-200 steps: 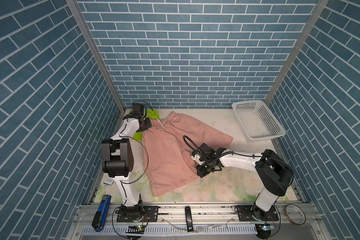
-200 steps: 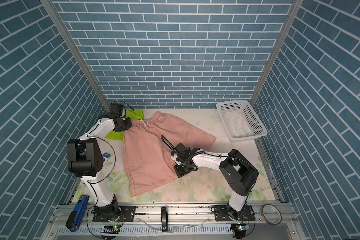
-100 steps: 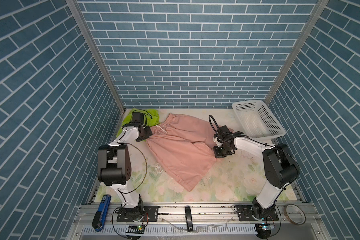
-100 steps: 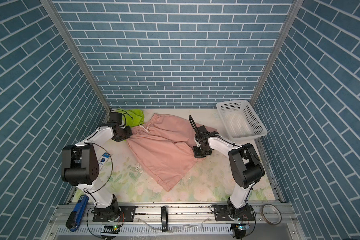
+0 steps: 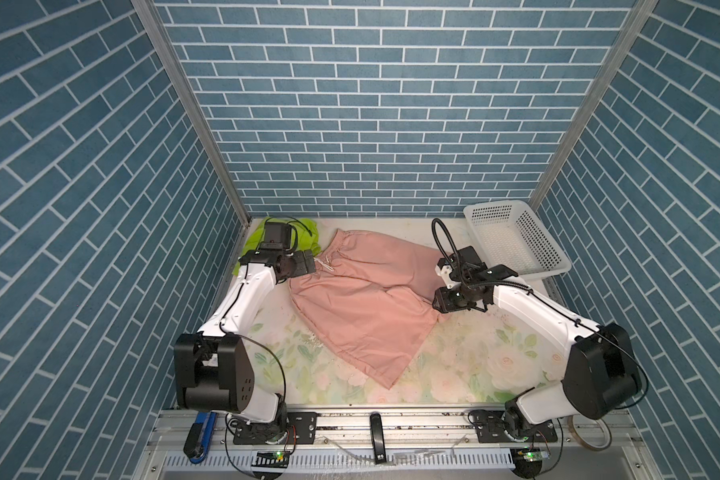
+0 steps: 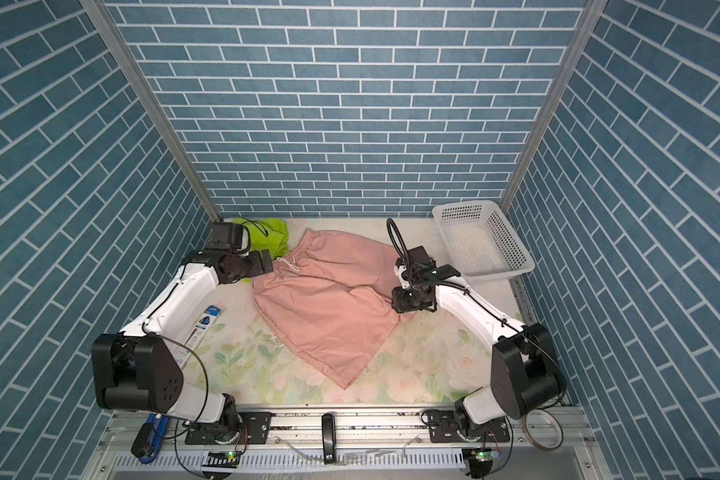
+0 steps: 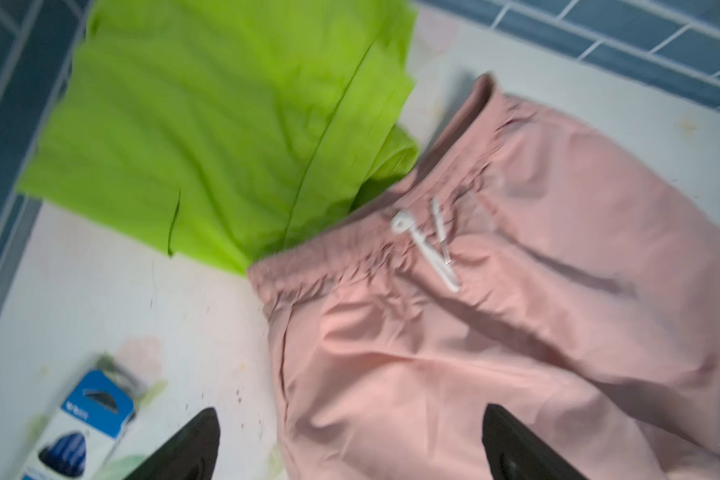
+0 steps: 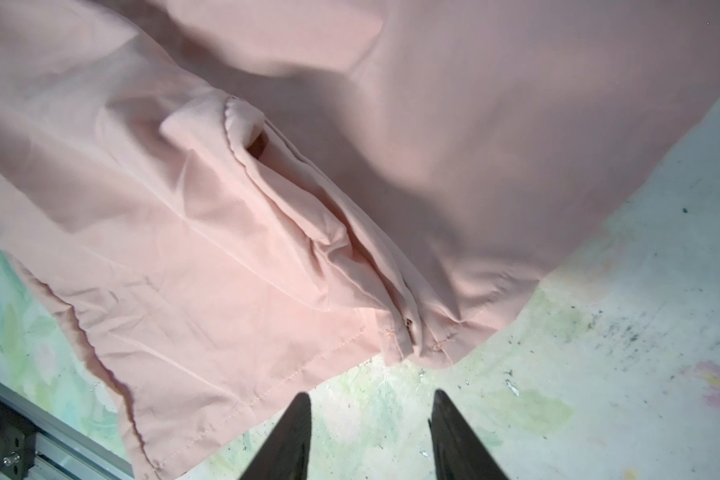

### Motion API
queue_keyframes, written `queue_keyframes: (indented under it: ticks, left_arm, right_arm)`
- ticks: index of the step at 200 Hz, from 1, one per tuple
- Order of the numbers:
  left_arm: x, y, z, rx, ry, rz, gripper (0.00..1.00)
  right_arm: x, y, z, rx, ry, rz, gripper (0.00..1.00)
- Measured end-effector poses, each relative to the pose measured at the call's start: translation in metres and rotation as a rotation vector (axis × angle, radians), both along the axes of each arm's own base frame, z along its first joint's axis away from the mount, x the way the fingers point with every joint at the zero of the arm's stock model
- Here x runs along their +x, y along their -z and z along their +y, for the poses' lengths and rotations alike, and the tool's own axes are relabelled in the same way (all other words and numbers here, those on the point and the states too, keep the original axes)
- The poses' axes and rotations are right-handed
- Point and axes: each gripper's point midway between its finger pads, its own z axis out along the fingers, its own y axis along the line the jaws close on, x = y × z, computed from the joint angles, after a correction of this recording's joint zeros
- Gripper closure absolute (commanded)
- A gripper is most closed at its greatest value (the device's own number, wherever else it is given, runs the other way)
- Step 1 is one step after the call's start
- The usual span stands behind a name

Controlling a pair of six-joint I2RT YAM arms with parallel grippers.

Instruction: Fold and stack the shorts

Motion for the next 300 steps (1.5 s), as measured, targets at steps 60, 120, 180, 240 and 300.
queue_keyframes:
  ticks: [60, 120, 180, 240, 300]
  left_arm:
    - [0.107, 0.018, -0.067, 0.039, 0.266, -0.079, 0.00]
    - [0.165, 0.097, -0.092, 0.021, 0.388, -0.001, 0.00]
    - [0.204, 0.120, -0.103, 0.021, 0.426, 0.020, 0.00]
    - [0.194, 0.137, -0.097, 0.043, 0.432, 0.131, 0.21]
    - [0.177, 0.148, -0.103, -0.012, 0.449, 0.203, 0.89]
  right_arm:
    - [-0.067, 0.028, 0.000, 0.075, 0.039, 0.063, 0.50]
    - [-0.077, 0.022, 0.004, 0.185, 0.089, -0.013, 0.50]
    - [-0.075, 0.024, 0.018, 0.223, 0.088, -0.022, 0.49]
    - [-0.071, 0.031, 0.030, 0.220, 0.076, -0.009, 0.49]
    - [-0.068, 0.033, 0.032, 0.197, 0.081, -0.017, 0.47]
